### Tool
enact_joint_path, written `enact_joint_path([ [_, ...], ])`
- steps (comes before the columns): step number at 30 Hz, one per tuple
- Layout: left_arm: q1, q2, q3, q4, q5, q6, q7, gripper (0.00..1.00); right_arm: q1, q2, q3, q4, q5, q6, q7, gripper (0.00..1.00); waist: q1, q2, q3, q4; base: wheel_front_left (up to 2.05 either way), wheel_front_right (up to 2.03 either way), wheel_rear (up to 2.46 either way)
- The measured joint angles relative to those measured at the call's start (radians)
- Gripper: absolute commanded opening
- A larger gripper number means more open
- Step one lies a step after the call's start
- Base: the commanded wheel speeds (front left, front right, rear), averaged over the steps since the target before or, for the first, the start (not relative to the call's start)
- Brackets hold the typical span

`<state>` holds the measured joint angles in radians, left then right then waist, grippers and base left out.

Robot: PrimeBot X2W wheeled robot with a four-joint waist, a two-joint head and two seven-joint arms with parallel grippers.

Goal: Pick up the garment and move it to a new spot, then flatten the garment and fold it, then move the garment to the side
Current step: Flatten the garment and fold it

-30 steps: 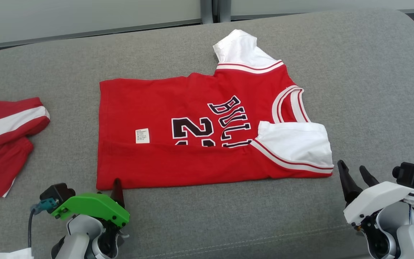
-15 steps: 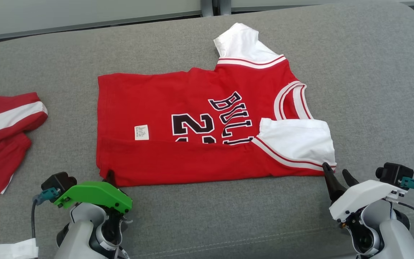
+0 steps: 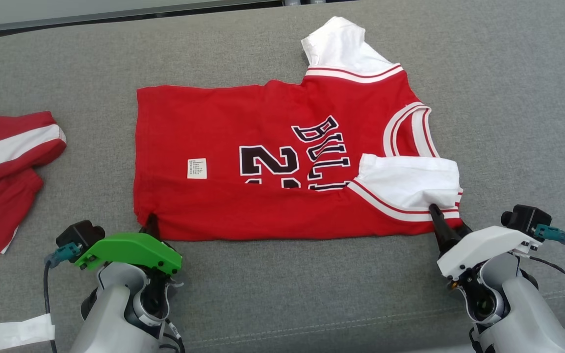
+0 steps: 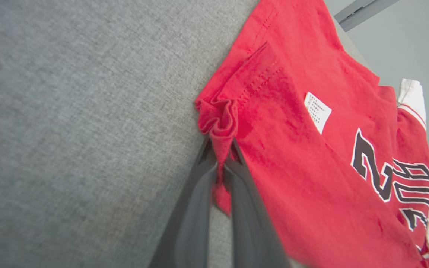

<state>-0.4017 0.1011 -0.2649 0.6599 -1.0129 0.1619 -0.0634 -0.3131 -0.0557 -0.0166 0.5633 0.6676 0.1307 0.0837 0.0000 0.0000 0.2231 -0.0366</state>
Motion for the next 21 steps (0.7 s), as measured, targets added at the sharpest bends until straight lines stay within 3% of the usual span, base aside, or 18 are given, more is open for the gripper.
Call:
enact_joint_path([
  [1, -0.003, -0.001, 0.0, 0.004, 0.0, -0.004, -0.004, 0.0, -0.003, -0.003, 0.009, 0.001, 0.001, 0.0, -0.012, 0.22, 0.0, 0.0, 0.001, -0.001, 0.0, 0.0, 0.0],
  [2, -0.004, -0.002, 0.0, 0.01, 0.0, -0.008, -0.009, 0.0, -0.004, -0.008, 0.016, 0.002, 0.005, 0.0, -0.021, 0.0, 0.0, 0.0, 0.002, -0.001, 0.0, 0.0, 0.0],
  [13, 0.072, -0.008, 0.005, -0.047, -0.012, -0.051, -0.072, 0.0, 0.042, -0.08, 0.042, -0.074, 0.076, 0.0, -0.05, 0.0, 0.0, 0.0, -0.015, 0.002, 0.0, 0.0, 0.0],
  [21, 0.223, -0.001, -0.019, -0.206, 0.004, -0.023, -0.093, 0.0, 0.15, -0.115, 0.001, -0.15, 0.085, 0.001, -0.009, 0.0, 0.0, 0.0, -0.028, 0.015, 0.0, 0.0, 0.0],
])
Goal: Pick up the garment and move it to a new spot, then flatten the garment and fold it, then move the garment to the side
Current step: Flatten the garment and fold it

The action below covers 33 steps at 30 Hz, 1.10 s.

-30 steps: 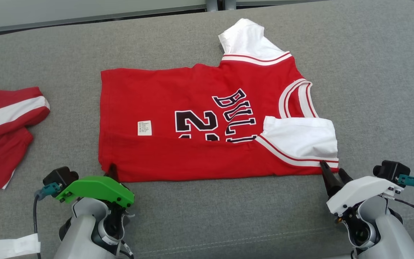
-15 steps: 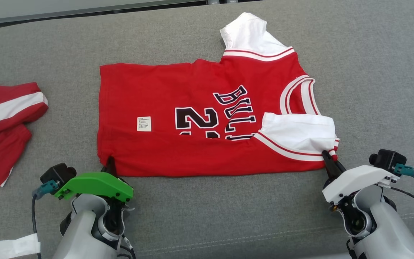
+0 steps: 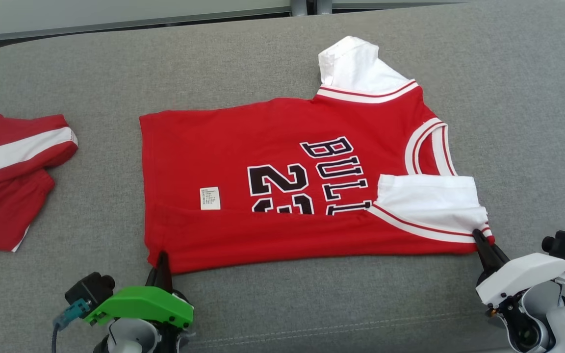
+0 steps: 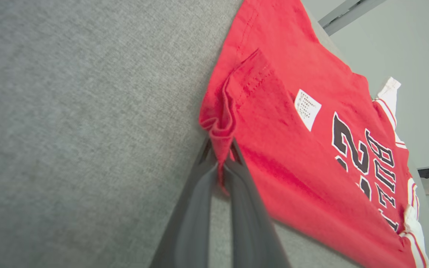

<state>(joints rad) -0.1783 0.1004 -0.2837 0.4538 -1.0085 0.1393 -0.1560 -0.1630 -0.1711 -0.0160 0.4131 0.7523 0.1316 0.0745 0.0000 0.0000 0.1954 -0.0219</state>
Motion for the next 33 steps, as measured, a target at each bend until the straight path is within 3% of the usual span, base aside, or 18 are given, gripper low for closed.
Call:
enact_joint_path([
  [14, 0.152, 0.044, -0.037, -0.243, 0.024, 0.126, 0.075, 0.0, 0.042, 0.026, -0.077, -0.039, -0.068, 0.0, 0.087, 0.0, 0.0, 0.0, 0.004, 0.004, 0.0, 0.0, 0.0],
  [15, 0.153, 0.047, -0.04, -0.247, 0.028, 0.132, 0.077, 0.01, 0.042, 0.028, -0.08, -0.038, -0.075, 0.0, 0.091, 0.29, 0.0, 0.0, 0.003, 0.003, 0.0, 0.0, 0.0],
  [16, 0.154, 0.049, -0.042, -0.252, 0.031, 0.135, 0.083, 0.34, 0.042, 0.03, -0.083, -0.036, -0.079, 0.0, 0.095, 0.57, 0.0, 0.0, 0.003, 0.003, 0.0, 0.0, 0.0],
  [17, 0.154, 0.051, -0.046, -0.254, 0.034, 0.141, 0.086, 0.76, 0.043, 0.032, -0.086, -0.036, -0.082, 0.0, 0.101, 1.0, 0.0, 0.0, 0.002, 0.003, 0.0, 0.0, 0.0],
  [18, 0.154, 0.057, -0.052, -0.256, 0.04, 0.144, 0.094, 1.0, 0.046, 0.03, -0.086, -0.038, -0.088, 0.0, 0.107, 1.0, 0.0, 0.0, 0.001, 0.002, 0.0, 0.0, 0.0],
  [22, 0.155, 0.089, -0.061, -0.275, 0.063, 0.158, 0.112, 1.0, 0.068, 0.012, -0.101, -0.069, -0.105, -0.001, 0.129, 1.0, 0.0, 0.0, -0.003, 0.0, 0.0, 0.0, 0.0],
  [28, 0.13, 0.183, -0.077, -0.328, 0.117, 0.164, 0.155, 1.0, 0.103, -0.029, -0.142, -0.179, -0.145, -0.001, 0.181, 1.0, 0.0, 0.0, -0.003, -0.008, 0.0, 0.0, 0.0],
  [33, 0.015, 0.272, -0.116, -0.364, 0.174, 0.123, 0.234, 1.0, 0.086, -0.064, -0.155, -0.27, -0.166, -0.001, 0.235, 1.0, 0.0, 0.0, 0.005, -0.015, 0.0, 0.0, 0.0],
])
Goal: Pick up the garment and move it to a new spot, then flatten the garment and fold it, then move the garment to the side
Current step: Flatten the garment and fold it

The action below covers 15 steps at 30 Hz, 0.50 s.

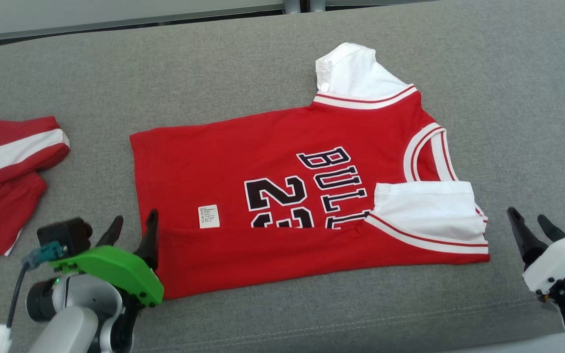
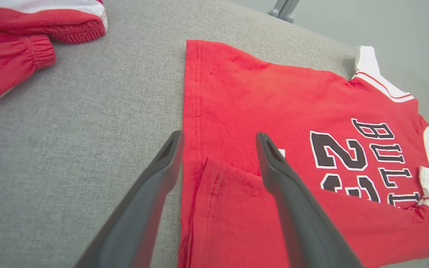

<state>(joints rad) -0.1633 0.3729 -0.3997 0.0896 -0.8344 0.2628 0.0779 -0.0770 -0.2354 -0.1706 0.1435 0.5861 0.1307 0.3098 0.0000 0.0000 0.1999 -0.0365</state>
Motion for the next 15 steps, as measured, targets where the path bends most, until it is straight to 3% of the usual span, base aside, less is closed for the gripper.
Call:
enact_joint_path([
  [7, -0.236, 0.071, -0.093, 0.073, 0.066, -0.091, 0.171, 1.0, -0.08, -0.055, 0.049, -0.085, -0.018, 0.0, 0.072, 1.0, 0.0, 0.0, 0.028, -0.006, 0.0, 0.0, 0.0],
  [10, -0.368, 0.089, -0.145, 0.152, 0.087, -0.171, 0.261, 1.0, -0.121, -0.068, 0.092, -0.123, -0.018, 0.0, 0.116, 1.0, 0.0, 0.0, 0.05, -0.009, 0.0, 0.0, 0.0],
  [15, -0.506, 0.107, -0.149, 0.231, 0.085, -0.219, 0.336, 1.0, -0.17, -0.093, 0.128, -0.151, -0.018, 0.0, 0.147, 1.0, 0.0, 0.0, 0.084, -0.016, 0.0, 0.0, 0.0],
])
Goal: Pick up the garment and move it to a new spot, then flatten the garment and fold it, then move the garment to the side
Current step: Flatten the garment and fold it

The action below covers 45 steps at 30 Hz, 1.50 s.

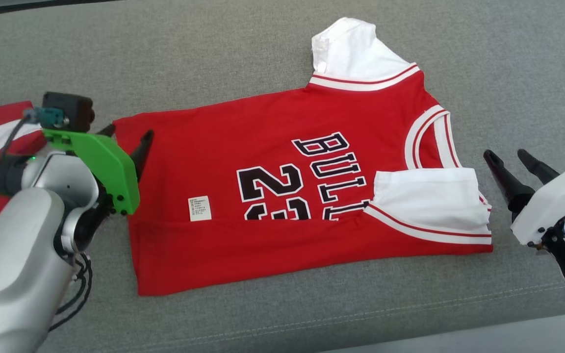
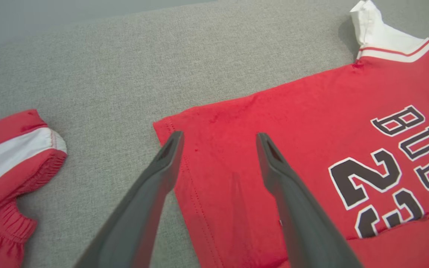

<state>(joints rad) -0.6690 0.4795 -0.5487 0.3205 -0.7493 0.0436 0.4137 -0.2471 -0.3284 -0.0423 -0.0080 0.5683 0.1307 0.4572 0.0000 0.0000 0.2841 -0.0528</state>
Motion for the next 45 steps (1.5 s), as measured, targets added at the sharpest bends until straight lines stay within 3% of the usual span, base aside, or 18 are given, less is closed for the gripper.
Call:
enact_joint_path([
  [14, -0.172, 0.021, 0.068, 0.148, -0.086, -0.007, 0.135, 1.0, -0.181, -0.015, 0.142, 0.004, 0.004, 0.0, 0.025, 1.0, 0.0001, 0.0, 0.111, -0.038, 0.0, 0.0, 0.0],
  [19, -0.217, 0.059, 0.068, 0.177, -0.089, -0.012, 0.199, 1.0, -0.257, -0.037, 0.18, 0.025, 0.009, 0.0, 0.024, 1.0, 0.0001, 0.0001, 0.15, -0.059, 0.0, 0.0, 0.0],
  [34, -0.219, 0.115, 0.053, 0.136, -0.111, -0.024, 0.298, 1.0, -0.298, -0.054, 0.207, 0.063, 0.026, 0.0, -0.006, 1.0, 0.0001, 0.0, 0.187, -0.075, 0.0, 0.0, 0.0],
  [45, -0.2, 0.155, 0.061, 0.104, -0.122, -0.027, 0.305, 1.0, -0.329, -0.053, 0.222, 0.067, 0.03, 0.0, -0.022, 1.0, 0.0001, 0.0, 0.226, -0.093, 0.0, 0.0, 0.0],
])
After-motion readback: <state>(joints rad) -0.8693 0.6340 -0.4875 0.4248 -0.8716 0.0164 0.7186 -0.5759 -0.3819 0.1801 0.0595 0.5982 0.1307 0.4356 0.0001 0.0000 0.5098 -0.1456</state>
